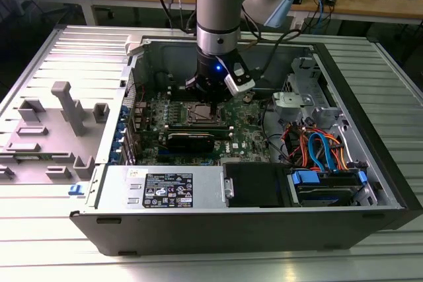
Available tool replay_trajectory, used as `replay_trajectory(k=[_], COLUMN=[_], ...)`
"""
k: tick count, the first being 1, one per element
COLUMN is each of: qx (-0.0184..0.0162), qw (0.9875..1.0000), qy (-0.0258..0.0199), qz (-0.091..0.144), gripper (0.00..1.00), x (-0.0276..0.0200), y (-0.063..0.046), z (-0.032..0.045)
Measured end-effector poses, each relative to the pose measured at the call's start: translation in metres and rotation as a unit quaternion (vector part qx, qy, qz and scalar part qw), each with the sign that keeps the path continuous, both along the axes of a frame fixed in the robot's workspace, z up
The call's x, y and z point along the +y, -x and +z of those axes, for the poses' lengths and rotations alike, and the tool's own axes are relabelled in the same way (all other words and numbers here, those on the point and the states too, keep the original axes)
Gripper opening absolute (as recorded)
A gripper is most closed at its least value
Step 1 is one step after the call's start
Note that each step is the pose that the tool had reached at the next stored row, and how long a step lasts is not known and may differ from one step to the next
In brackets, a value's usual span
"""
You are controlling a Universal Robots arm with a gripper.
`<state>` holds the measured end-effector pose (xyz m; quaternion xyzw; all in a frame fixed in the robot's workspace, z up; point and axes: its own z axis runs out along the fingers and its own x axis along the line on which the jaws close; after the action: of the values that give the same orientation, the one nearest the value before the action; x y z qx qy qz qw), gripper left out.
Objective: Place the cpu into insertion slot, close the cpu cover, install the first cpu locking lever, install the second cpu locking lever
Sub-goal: 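Install the second cpu locking lever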
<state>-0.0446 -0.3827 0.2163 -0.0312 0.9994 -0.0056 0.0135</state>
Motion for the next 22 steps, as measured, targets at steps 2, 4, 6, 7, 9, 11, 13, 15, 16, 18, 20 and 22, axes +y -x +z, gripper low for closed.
replay_trajectory(k=[2, 4, 6, 7, 9, 11, 13, 15, 16, 18, 20, 22], qx=[0.0000, 0.0000, 0.0000, 0.0000, 0.0000, 0.0000, 0.0000, 0.0000, 0.0000, 0.0000, 0.0000, 0.0000], qw=[1.0000, 1.0000, 1.0000, 1.0000, 1.0000, 1.0000, 1.0000, 1.0000, 1.0000, 1.0000, 1.0000, 1.0000], qy=[0.0000, 0.0000, 0.0001, 0.0000, 0.0000, 0.0000, 0.0000, -0.0001, 0.0000, 0.0000, 0.0000, 0.0000], qz=[0.000, 0.000, 0.000, 0.000, 0.000, 0.000, 0.000, 0.000, 0.000, 0.000, 0.000, 0.000], gripper=[0.11, 0.11, 0.11, 0.11, 0.11, 0.11, 0.11, 0.11, 0.11, 0.11, 0.11, 0.11], x=[-0.0010, -0.0015, -0.0017, -0.0017, -0.0017, -0.0017, -0.0018, -0.0022, -0.0023, -0.0030, -0.0038, -0.0050], y=[0.0001, 0.0000, 0.0000, 0.0000, 0.0000, 0.0000, 0.0000, 0.0000, 0.0000, 0.0000, 0.0000, 0.0000], z=[0.0000, 0.0000, 0.0000, 0.0002, 0.0020, 0.0032, 0.0045, 0.0045, 0.0045, 0.0046, 0.0045, 0.0045])
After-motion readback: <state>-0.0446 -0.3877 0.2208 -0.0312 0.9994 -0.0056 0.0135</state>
